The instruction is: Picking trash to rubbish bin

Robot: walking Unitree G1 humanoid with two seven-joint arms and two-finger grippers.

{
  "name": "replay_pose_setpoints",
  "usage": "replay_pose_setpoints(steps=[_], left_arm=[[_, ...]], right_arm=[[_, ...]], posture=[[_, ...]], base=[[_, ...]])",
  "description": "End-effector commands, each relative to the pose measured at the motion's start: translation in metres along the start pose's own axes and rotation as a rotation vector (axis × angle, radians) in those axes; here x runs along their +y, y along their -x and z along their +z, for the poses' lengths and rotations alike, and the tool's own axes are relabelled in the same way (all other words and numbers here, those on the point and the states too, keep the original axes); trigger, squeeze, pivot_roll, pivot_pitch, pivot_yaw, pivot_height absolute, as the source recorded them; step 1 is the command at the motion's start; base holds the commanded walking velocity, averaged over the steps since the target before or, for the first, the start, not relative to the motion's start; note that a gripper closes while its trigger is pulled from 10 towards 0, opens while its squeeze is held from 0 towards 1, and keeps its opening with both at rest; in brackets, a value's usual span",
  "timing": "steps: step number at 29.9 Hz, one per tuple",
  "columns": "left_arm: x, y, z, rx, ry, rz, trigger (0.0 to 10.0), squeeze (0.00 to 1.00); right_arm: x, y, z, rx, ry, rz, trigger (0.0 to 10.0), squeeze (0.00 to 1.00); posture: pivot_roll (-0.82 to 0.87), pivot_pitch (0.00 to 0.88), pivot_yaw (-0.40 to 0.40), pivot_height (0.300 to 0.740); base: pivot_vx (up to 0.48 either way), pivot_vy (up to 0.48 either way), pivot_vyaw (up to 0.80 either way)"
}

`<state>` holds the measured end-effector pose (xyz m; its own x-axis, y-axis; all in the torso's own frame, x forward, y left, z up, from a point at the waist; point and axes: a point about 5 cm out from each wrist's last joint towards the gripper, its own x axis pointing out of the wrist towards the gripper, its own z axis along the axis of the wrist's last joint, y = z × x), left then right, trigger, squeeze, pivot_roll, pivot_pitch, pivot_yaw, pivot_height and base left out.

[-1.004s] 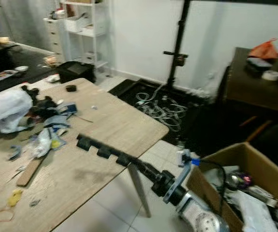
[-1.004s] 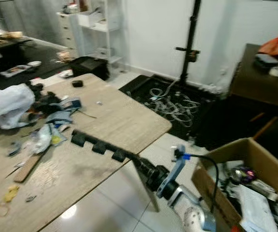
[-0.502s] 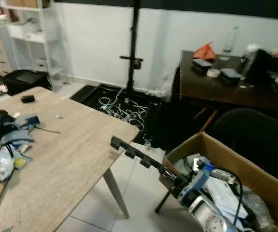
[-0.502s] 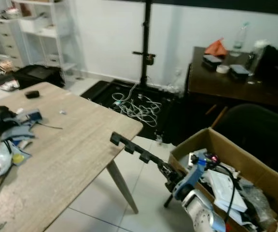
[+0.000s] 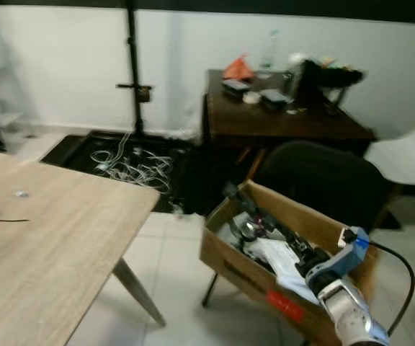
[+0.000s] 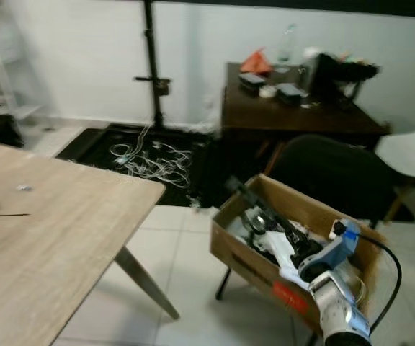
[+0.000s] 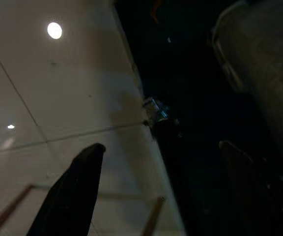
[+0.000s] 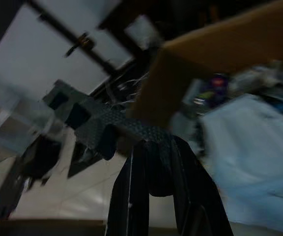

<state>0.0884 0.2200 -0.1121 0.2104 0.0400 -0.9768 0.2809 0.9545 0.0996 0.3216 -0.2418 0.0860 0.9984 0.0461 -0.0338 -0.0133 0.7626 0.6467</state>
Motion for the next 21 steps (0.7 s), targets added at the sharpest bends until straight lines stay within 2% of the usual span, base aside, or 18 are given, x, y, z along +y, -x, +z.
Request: replay_pose_setpoints(steps=[1,9,14,17,21], left_arm=[[-0.01,-0.001,-0.001,-0.003,-0.001,-0.034,10.0,0.0],[-0.009,-0.001,-0.004,0.004,-0.003,-0.038,10.0,0.0],[-0.008,-0.001,-0.005,0.003,-0.006,-0.038,10.0,0.0],[-0.006,0.0,-0.004,0.0,-0.005,-0.036,10.0,0.0],[-0.006,-0.001,-0.003,-0.002,-0.004,-0.036,10.0,0.0]], right_arm=[[-0.015,0.007,-0.002,-0.003,-0.011,-0.07,10.0,0.0],[-0.03,0.015,-0.013,0.011,-0.006,-0.178,10.0,0.0],[-0.032,0.015,-0.019,0.022,0.017,-0.202,10.0,0.0],[-0.029,0.013,-0.023,0.052,0.1,-0.198,10.0,0.0],[-0.02,0.009,-0.031,0.074,0.146,-0.152,10.0,0.0]], posture=[[-0.13,0.101,0.016,0.74],[-0.14,0.106,0.036,0.74],[-0.14,0.106,0.037,0.74],[-0.14,0.105,0.039,0.74],[-0.13,0.102,0.036,0.74]], base=[[0.0,0.0,-0.77],[0.0,0.0,-0.77],[0.0,0.0,-0.77],[0.0,0.0,0.0],[0.0,0.0,0.0]])
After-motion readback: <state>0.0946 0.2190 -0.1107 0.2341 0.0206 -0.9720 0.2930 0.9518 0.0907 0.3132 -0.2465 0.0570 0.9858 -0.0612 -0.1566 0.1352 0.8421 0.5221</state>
